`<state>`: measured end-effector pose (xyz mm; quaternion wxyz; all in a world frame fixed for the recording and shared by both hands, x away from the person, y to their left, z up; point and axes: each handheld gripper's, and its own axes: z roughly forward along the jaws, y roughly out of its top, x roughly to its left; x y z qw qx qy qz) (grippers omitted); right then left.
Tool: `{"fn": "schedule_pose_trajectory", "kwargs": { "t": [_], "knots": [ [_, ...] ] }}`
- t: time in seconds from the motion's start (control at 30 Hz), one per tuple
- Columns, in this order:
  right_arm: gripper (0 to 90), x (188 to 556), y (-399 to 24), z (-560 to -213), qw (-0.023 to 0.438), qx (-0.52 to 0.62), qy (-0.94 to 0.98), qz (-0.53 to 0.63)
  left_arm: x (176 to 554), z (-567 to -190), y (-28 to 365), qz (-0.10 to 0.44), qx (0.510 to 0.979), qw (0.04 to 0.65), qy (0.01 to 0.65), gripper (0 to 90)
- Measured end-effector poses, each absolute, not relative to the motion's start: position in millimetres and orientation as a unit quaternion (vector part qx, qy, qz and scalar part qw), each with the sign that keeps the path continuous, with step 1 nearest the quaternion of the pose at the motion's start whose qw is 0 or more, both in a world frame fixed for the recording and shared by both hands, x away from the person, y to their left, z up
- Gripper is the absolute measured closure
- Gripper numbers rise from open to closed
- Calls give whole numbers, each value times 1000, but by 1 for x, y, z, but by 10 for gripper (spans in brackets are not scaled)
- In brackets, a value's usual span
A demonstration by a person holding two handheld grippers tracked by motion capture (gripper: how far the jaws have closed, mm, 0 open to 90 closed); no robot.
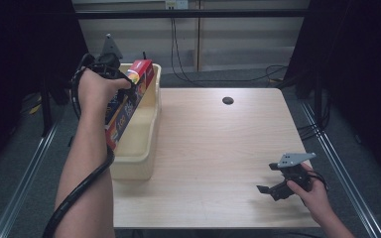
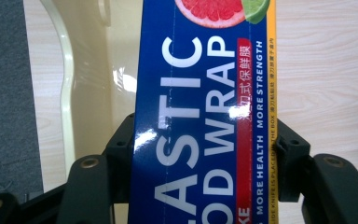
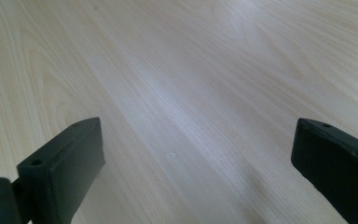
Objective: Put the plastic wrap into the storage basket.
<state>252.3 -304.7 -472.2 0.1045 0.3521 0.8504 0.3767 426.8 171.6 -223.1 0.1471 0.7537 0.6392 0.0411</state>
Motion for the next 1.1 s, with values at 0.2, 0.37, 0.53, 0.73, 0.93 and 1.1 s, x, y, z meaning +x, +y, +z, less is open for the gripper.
{"fn": "schedule_pose_trajectory", "kwargs": {
  "t": [0.2,0.37,0.53,0.73,0.93,1.1],
  "knots": [
    [26,252,-305,-472,104,351,851,376,427,-230,175,40,743,145,652,408],
    [26,252,-305,-472,105,353,849,377,427,-237,179,43,737,146,659,407],
    [26,252,-304,-472,106,351,850,378,427,-245,180,44,733,144,664,407],
    [26,252,-304,-472,106,351,850,377,428,-252,179,38,733,144,664,407],
    [25,251,-304,-472,108,351,851,376,429,-258,180,36,733,141,665,407],
    [26,251,-304,-472,107,351,850,377,429,-263,179,35,730,137,668,406]
  ]
}}
